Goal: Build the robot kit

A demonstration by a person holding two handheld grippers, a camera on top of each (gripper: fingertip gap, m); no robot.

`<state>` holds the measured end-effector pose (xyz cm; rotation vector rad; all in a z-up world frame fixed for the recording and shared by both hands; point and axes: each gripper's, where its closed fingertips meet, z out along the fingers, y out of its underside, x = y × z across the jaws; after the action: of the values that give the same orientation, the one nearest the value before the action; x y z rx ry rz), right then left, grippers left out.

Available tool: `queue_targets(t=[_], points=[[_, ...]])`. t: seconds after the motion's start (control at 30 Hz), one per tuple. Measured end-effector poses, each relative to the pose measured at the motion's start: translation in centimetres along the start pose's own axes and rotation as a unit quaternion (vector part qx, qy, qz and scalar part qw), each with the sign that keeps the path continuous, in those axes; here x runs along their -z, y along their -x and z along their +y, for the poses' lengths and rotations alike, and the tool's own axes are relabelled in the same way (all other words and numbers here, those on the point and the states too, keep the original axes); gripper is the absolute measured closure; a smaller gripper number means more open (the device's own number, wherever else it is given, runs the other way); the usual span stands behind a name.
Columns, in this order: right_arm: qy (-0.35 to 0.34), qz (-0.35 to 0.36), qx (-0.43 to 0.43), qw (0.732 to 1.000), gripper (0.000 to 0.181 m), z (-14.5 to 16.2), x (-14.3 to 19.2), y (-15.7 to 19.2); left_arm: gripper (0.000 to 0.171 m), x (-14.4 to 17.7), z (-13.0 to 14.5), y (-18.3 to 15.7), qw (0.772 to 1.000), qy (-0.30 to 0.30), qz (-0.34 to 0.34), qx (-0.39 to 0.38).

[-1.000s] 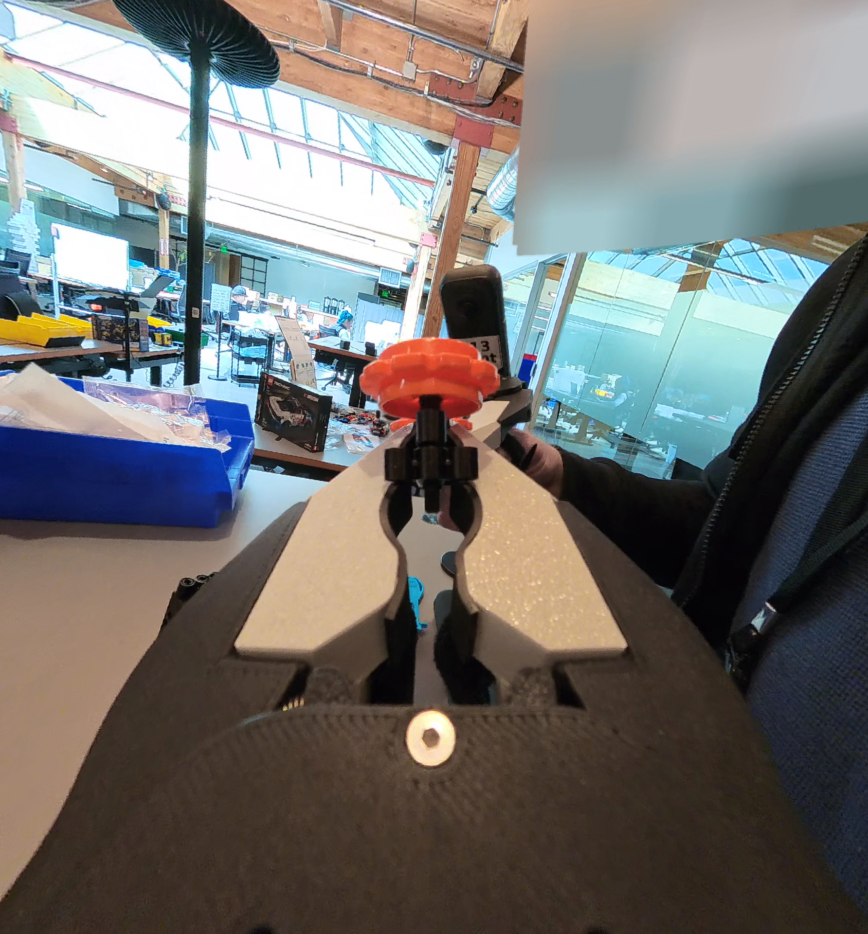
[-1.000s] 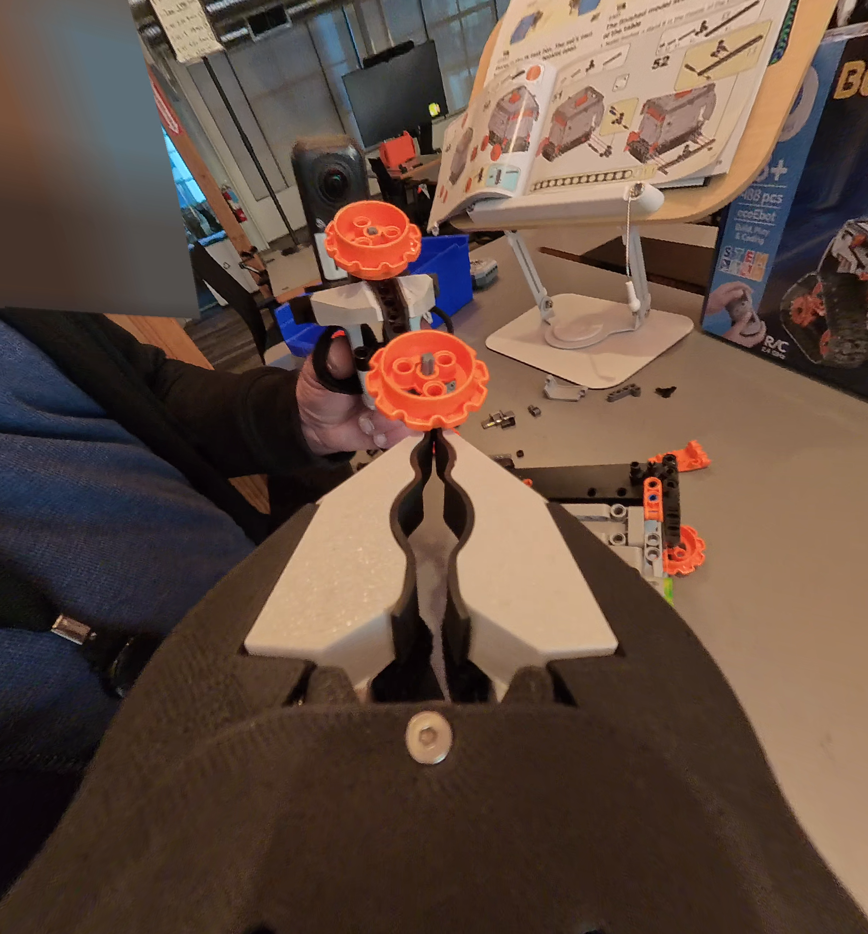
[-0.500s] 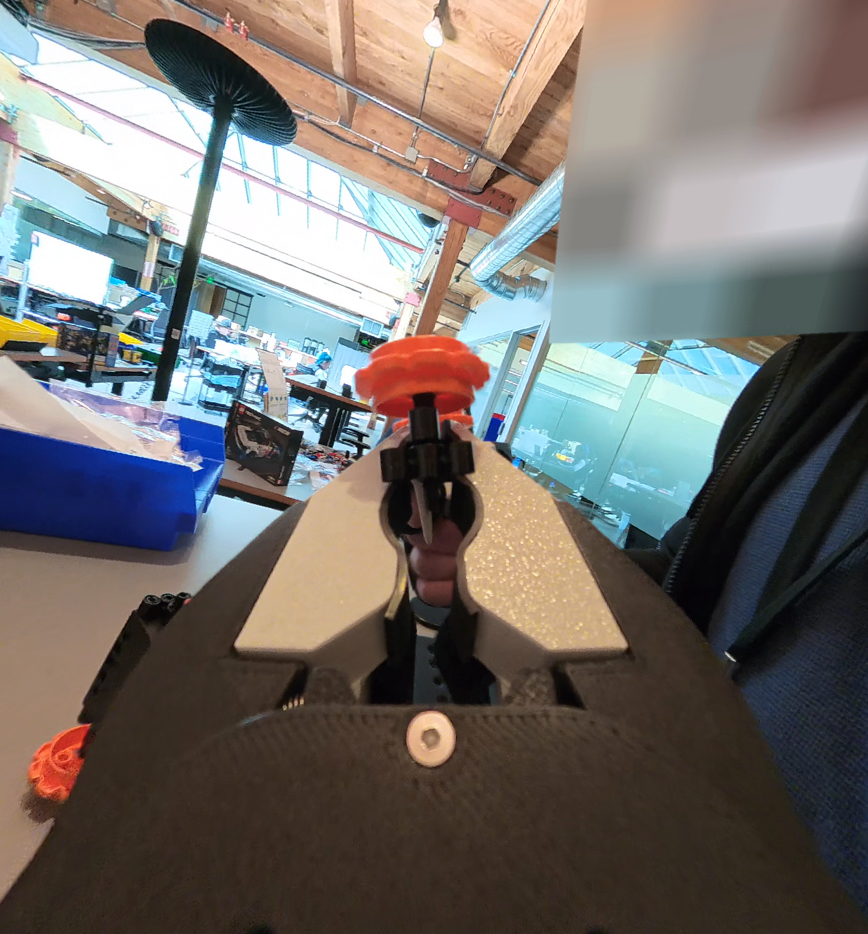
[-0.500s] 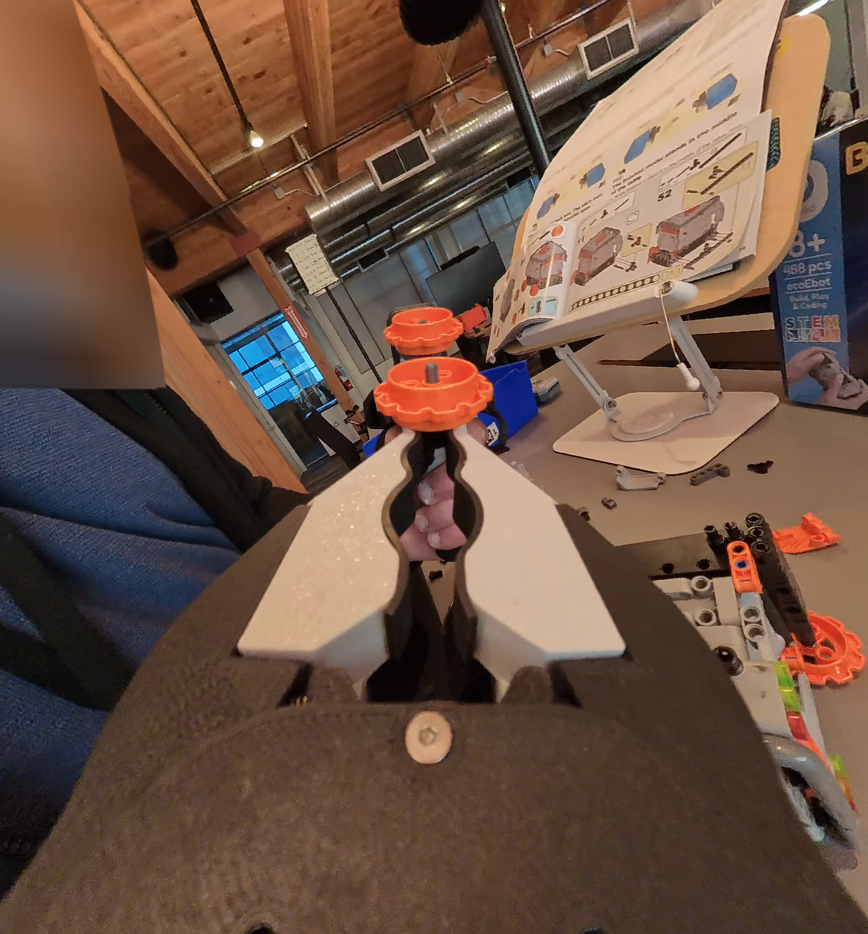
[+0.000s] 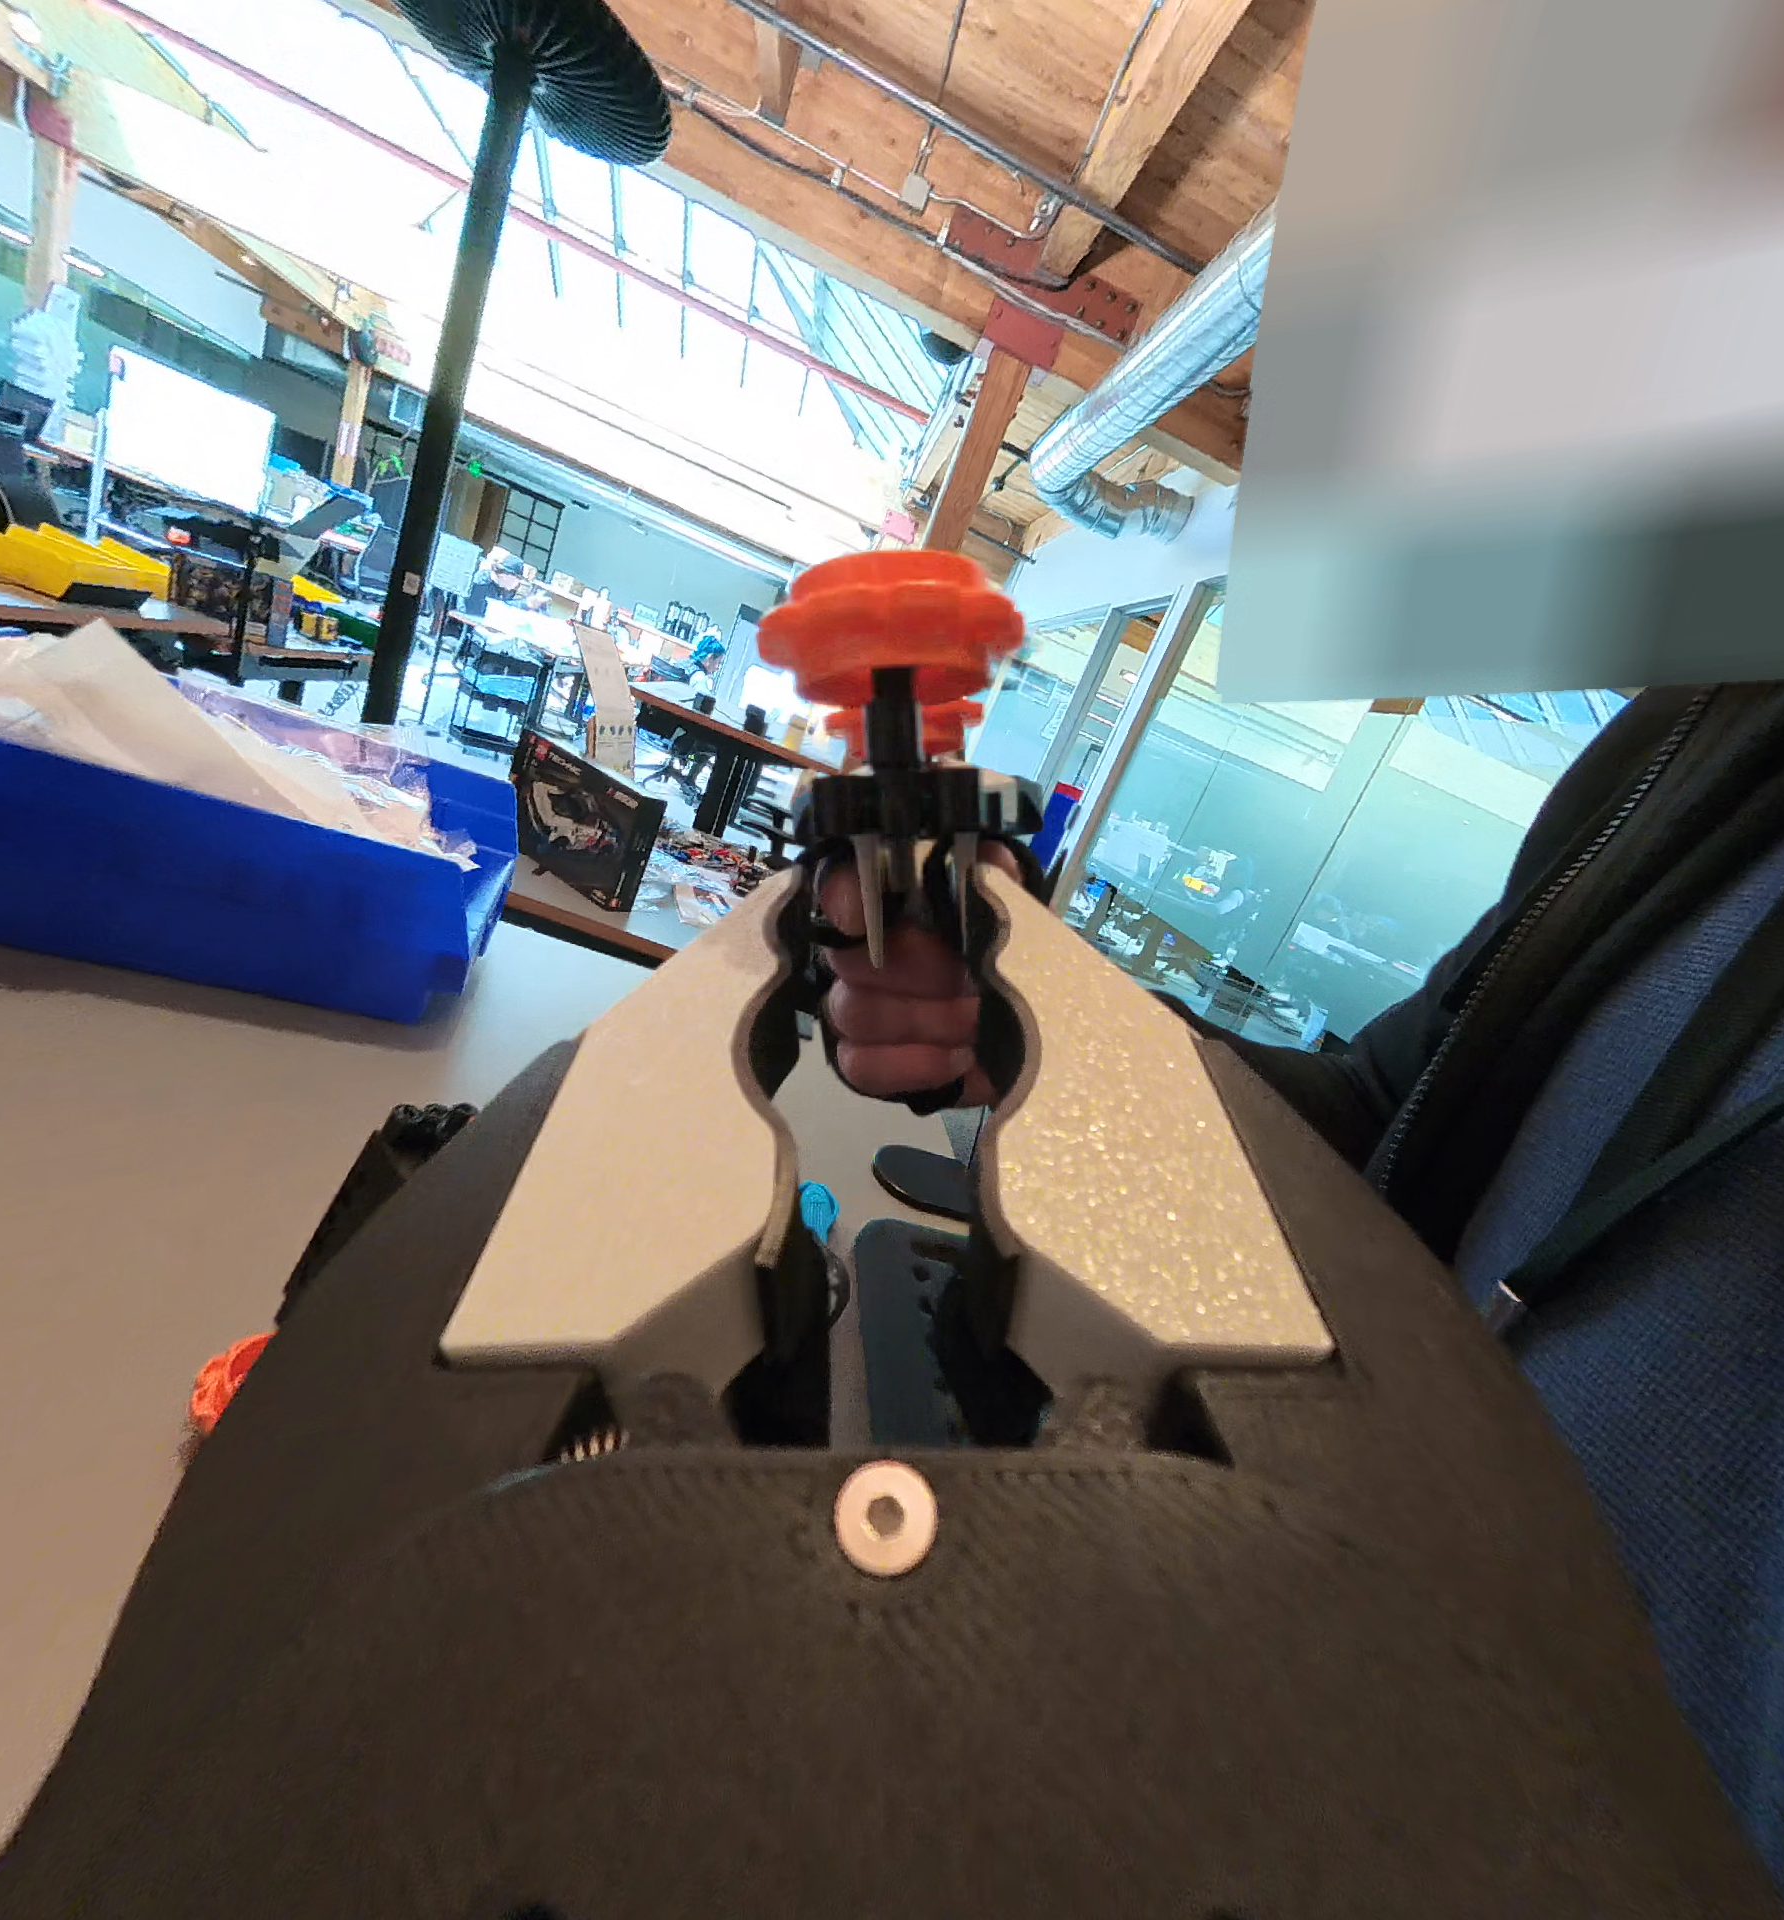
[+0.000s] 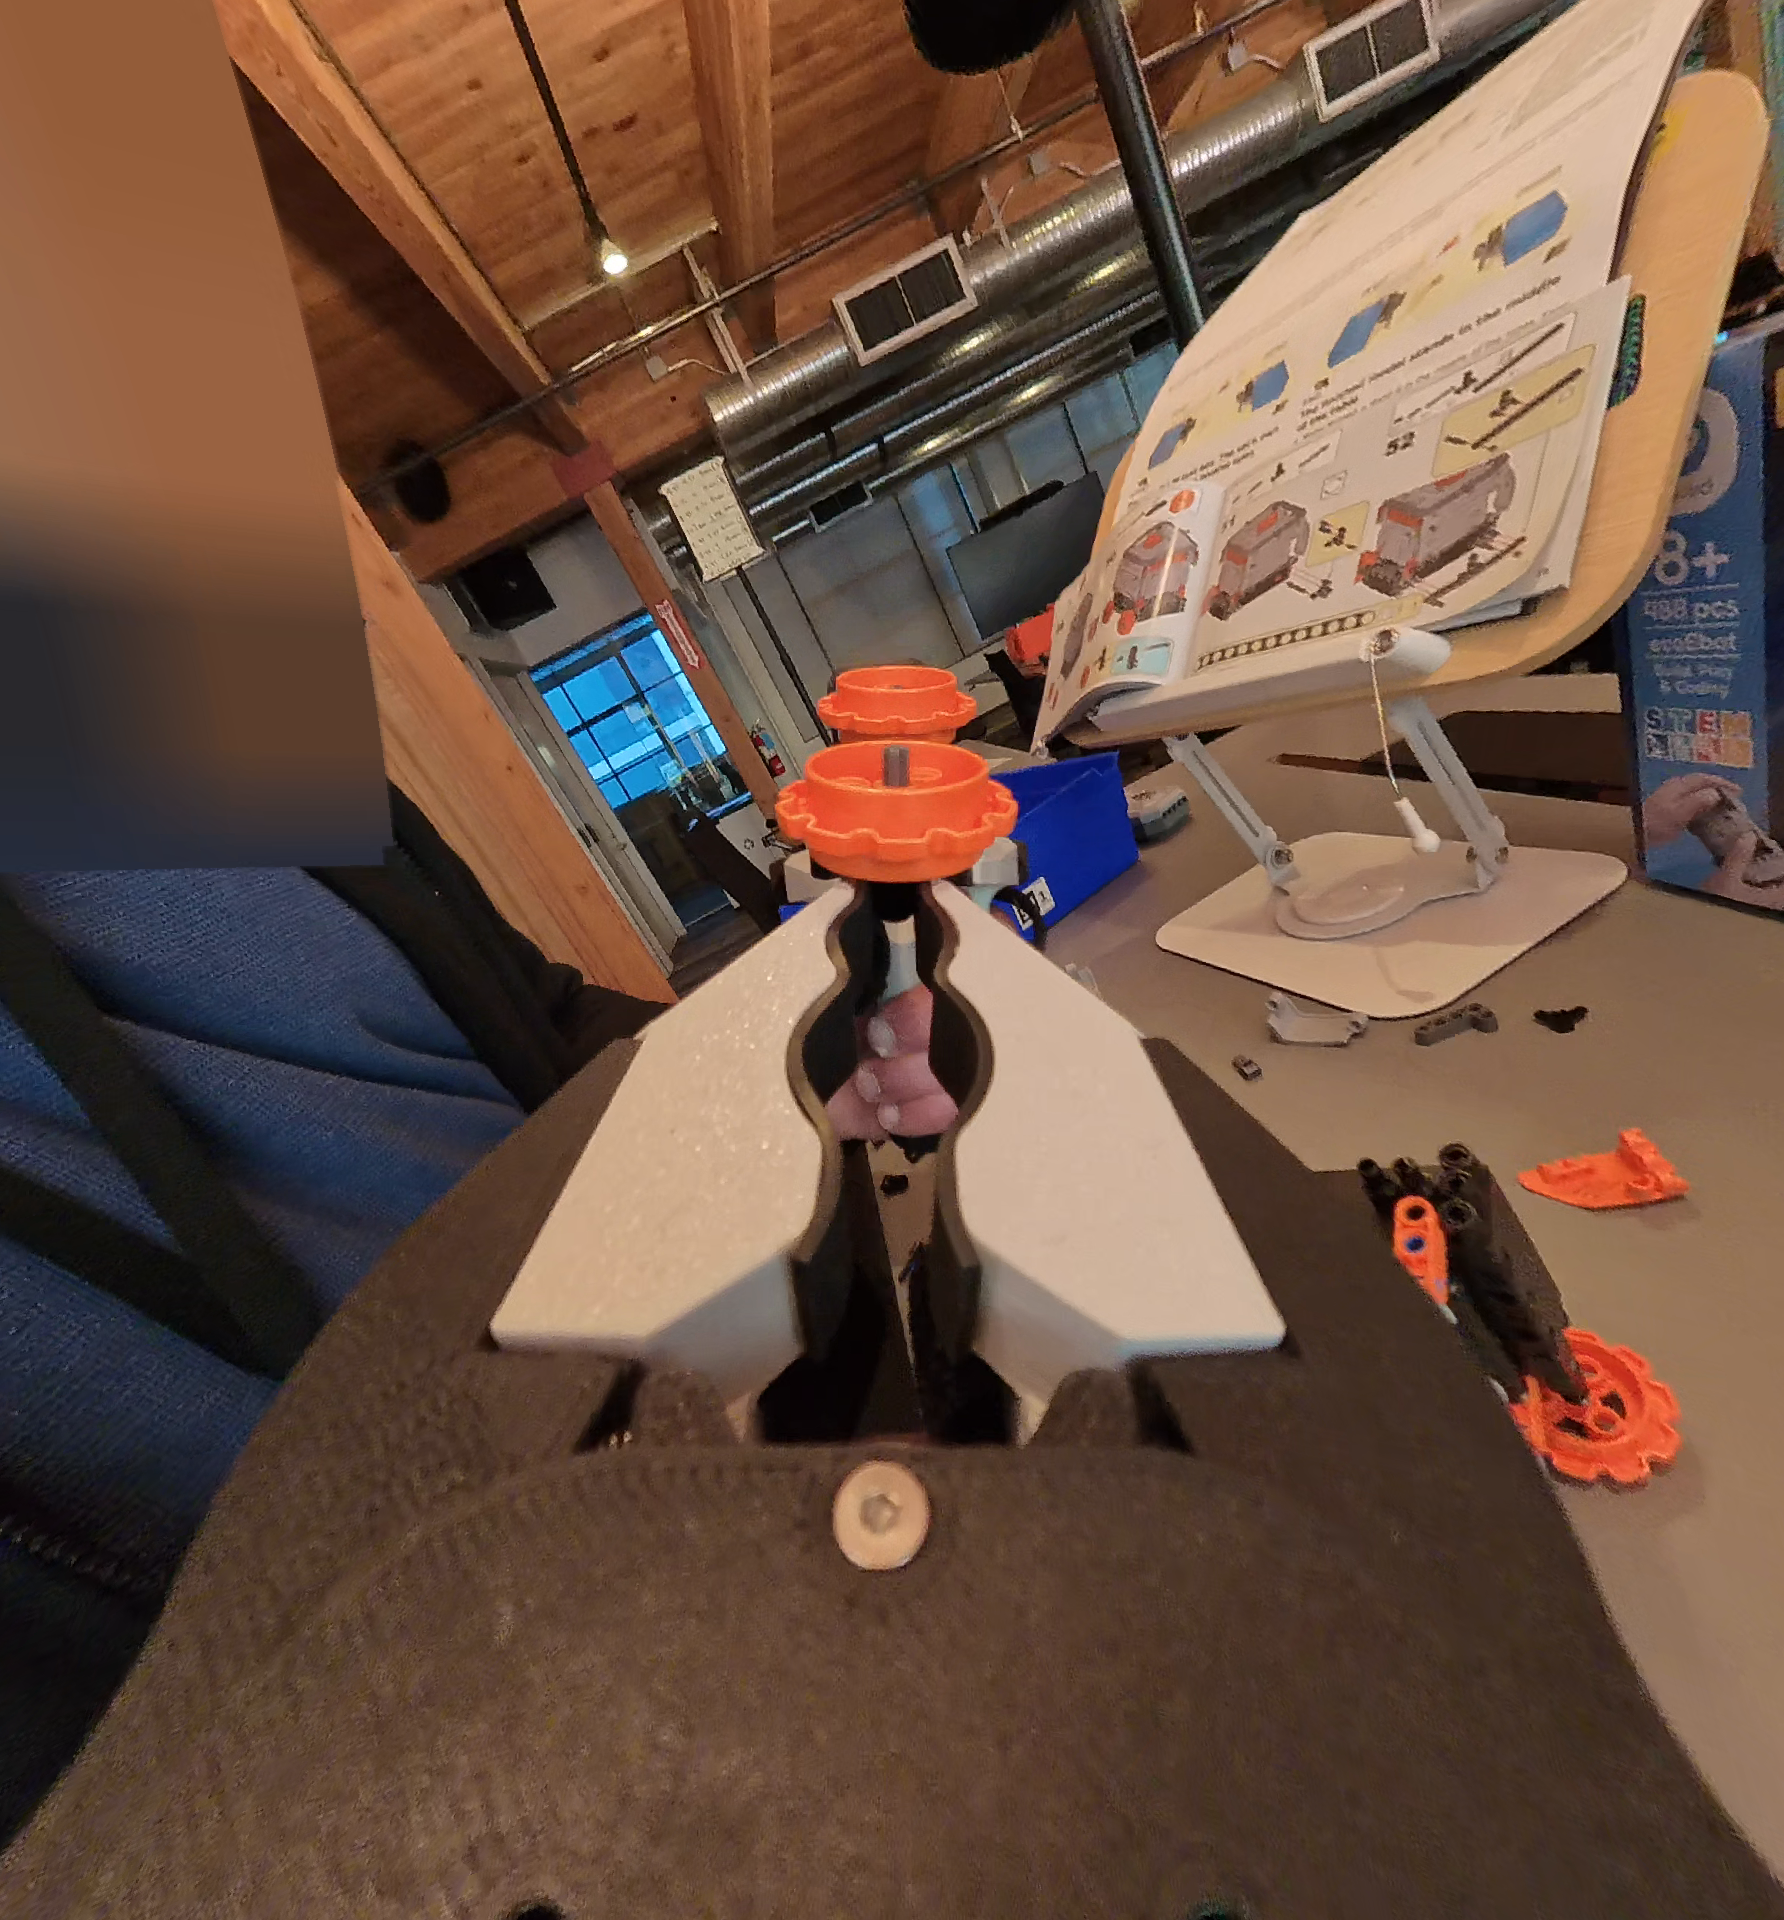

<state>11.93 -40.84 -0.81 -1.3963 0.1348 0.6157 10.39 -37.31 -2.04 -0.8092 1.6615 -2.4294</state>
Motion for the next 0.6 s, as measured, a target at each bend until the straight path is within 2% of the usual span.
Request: queue_targets(t=[0.13, 0.33, 0.43, 0.6], points=[[0.020, -0.006, -0.008, 1.000, 0.176, 0.0, 0.4, -0.9, 0.141, 0.9, -0.4, 0.4, 1.000, 0.003, -0.012, 0.000], [0.086, -0.031, 0.010, 0.996, 0.176, -0.6, 0.8, -2.2, 0.140, 2.4, -1.6, 1.7, 0.999, 0.030, -0.017, -0.003], [0.149, -0.045, 0.020, 0.988, 0.176, -0.1, 0.6, -3.1, 0.143, 2.4, -1.1, 2.0, 0.998, 0.054, -0.010, 0.008], [0.208, -0.081, 0.009, 0.975, 0.176, 0.4, 0.1, -4.4, 0.149, 2.2, 0.5, 2.7, 0.996, 0.076, -0.018, 0.032]])
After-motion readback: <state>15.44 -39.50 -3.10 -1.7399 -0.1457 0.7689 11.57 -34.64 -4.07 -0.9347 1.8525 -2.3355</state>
